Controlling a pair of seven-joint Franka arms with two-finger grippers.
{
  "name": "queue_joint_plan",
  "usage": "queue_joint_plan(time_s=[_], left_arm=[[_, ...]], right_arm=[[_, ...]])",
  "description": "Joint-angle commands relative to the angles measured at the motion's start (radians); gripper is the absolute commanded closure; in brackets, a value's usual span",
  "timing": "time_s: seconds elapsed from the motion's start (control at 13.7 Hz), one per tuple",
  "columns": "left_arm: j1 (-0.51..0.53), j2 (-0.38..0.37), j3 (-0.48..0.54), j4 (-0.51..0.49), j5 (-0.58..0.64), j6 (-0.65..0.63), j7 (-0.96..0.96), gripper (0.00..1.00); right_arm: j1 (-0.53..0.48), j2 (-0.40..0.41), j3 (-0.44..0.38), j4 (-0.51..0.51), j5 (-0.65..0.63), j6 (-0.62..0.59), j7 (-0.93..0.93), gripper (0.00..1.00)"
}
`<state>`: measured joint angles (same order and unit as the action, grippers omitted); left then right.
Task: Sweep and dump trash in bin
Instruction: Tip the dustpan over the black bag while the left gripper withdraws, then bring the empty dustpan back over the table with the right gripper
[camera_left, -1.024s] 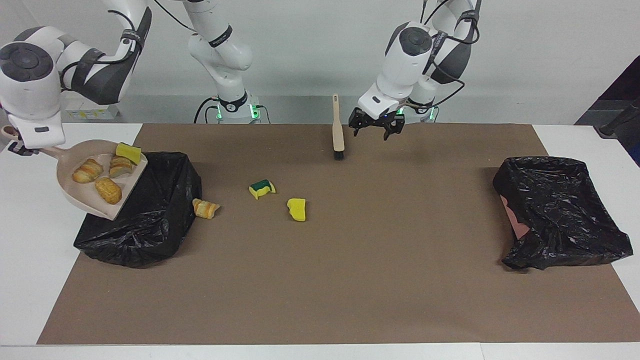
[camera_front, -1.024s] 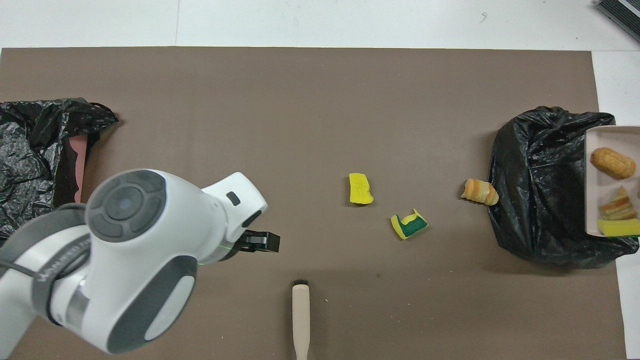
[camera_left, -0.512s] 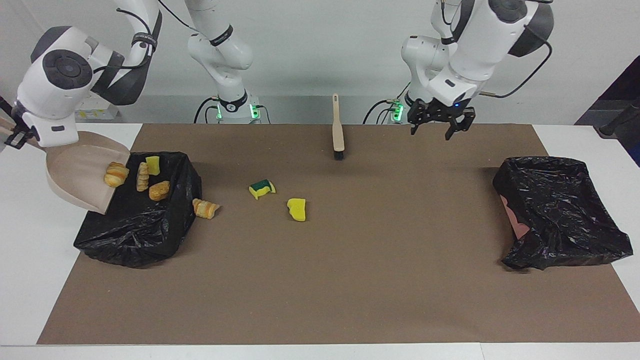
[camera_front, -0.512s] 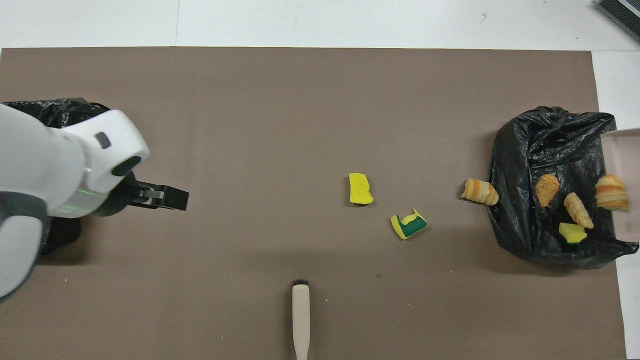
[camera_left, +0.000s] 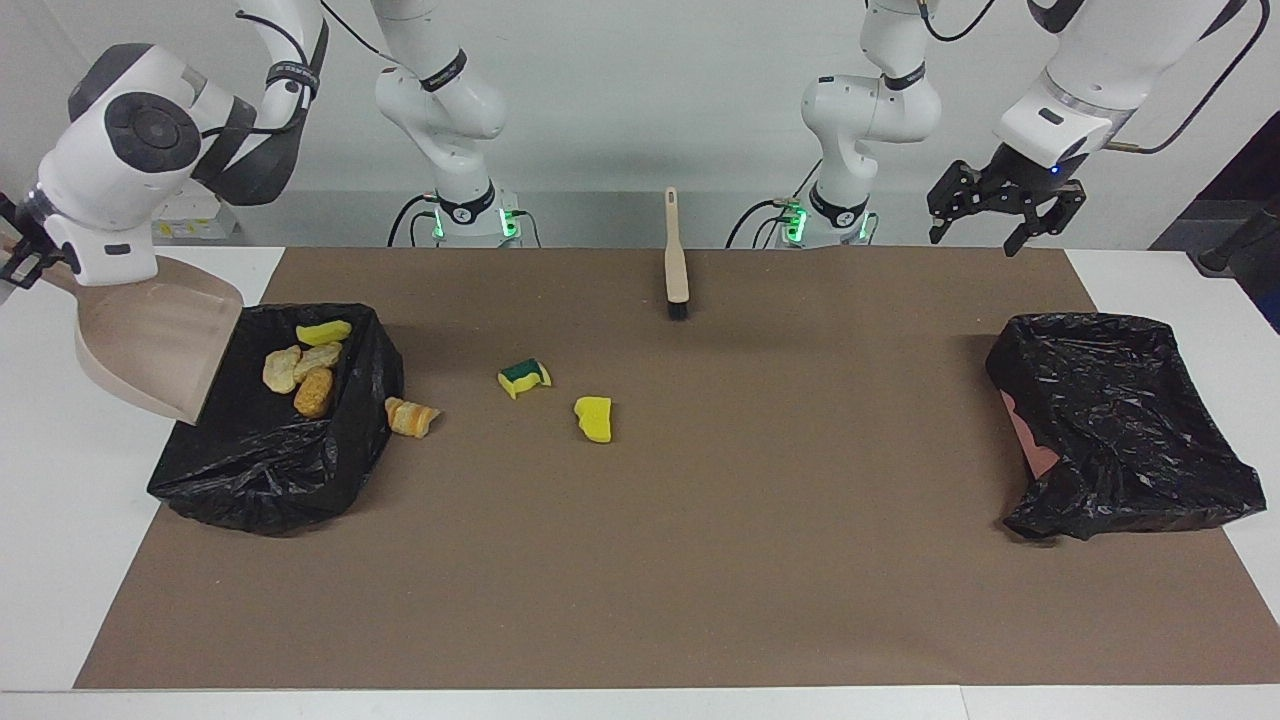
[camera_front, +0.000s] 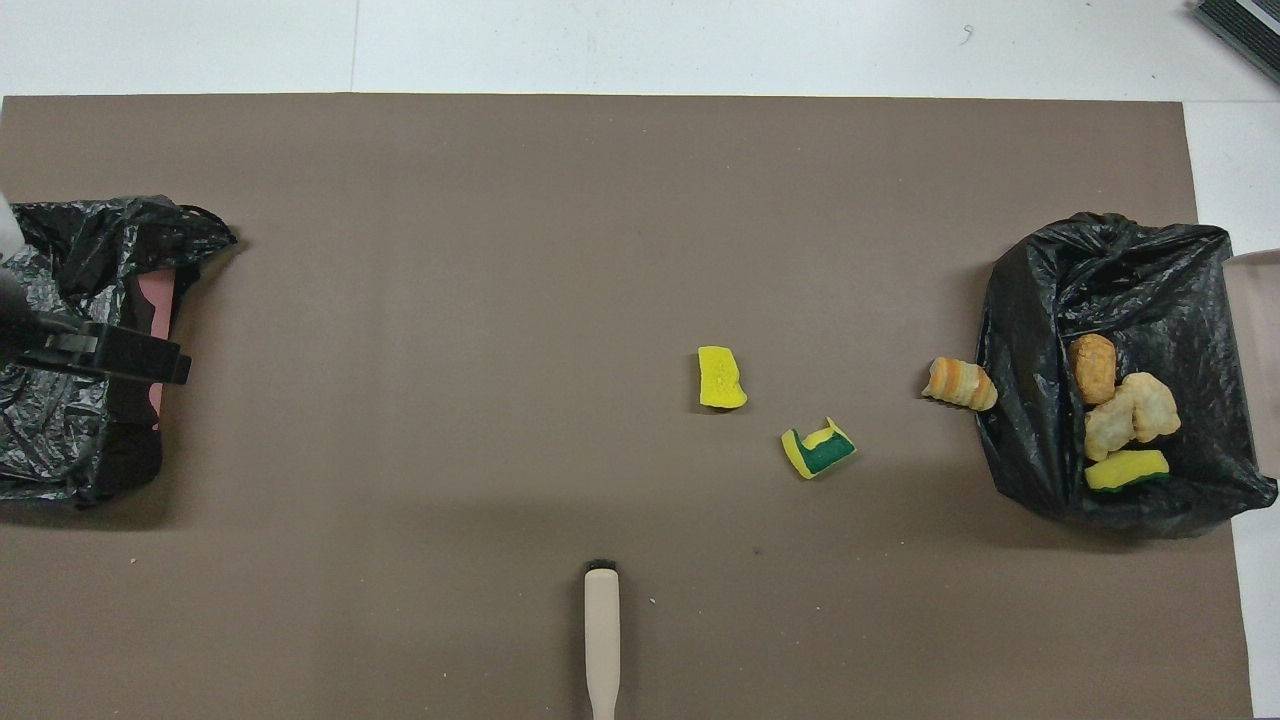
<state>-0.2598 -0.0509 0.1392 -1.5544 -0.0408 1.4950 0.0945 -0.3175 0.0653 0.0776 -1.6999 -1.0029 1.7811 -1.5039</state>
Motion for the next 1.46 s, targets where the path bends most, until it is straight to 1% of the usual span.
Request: queue_joint_plan(time_s=[0.0, 0.29, 0.51, 0.66, 0.8, 0.88, 1.1, 1.17, 1.24, 1.39], left_arm=[[0.013, 0.075, -0.004, 0.103, 0.041, -0.056, 0.066, 0.0], [0.028, 0.14, -0.004, 0.206, 0.044, -0.114, 0.068, 0.0], [0.028, 0.141, -0.003, 0.208, 0.044, -0.113, 0.068, 0.0], [0.027, 0.135, -0.001, 0.205, 0.038, -0.114, 0.068, 0.0], [0.027, 0.135, -0.001, 0.205, 0.036, -0.114, 0.068, 0.0], [0.027, 0.134, -0.001, 0.205, 0.036, -0.114, 0.068, 0.0], [0.028, 0.134, -0.001, 0.203, 0.038, -0.111, 0.068, 0.0], [0.028, 0.134, -0.001, 0.204, 0.038, -0.114, 0.068, 0.0], [0.028, 0.134, -0.001, 0.205, 0.038, -0.114, 0.068, 0.0], [0.028, 0.138, 0.0, 0.208, 0.042, -0.113, 0.068, 0.0]], right_arm=[[-0.005, -0.035, 0.01, -0.014, 0.056, 0.004, -0.018, 1.0], [-0.006, -0.036, 0.01, -0.017, 0.321, 0.006, -0.015, 1.0], [0.008, -0.041, 0.01, -0.029, 0.499, -0.002, -0.006, 1.0], [0.052, -0.047, 0.01, -0.053, 0.588, 0.0, 0.008, 1.0], [0.084, -0.033, 0.01, -0.082, 0.677, 0.007, 0.045, 1.0], [0.116, -0.019, 0.01, -0.095, 0.723, 0.017, 0.086, 1.0], [0.219, 0.02, 0.01, -0.103, 0.776, 0.024, 0.319, 1.0], [0.236, 0.037, 0.01, -0.103, 0.799, 0.049, 0.388, 1.0], [0.257, 0.048, 0.01, -0.103, 0.813, 0.075, 0.452, 1.0], [0.317, 0.067, 0.01, -0.103, 0.814, 0.09, 0.615, 1.0]])
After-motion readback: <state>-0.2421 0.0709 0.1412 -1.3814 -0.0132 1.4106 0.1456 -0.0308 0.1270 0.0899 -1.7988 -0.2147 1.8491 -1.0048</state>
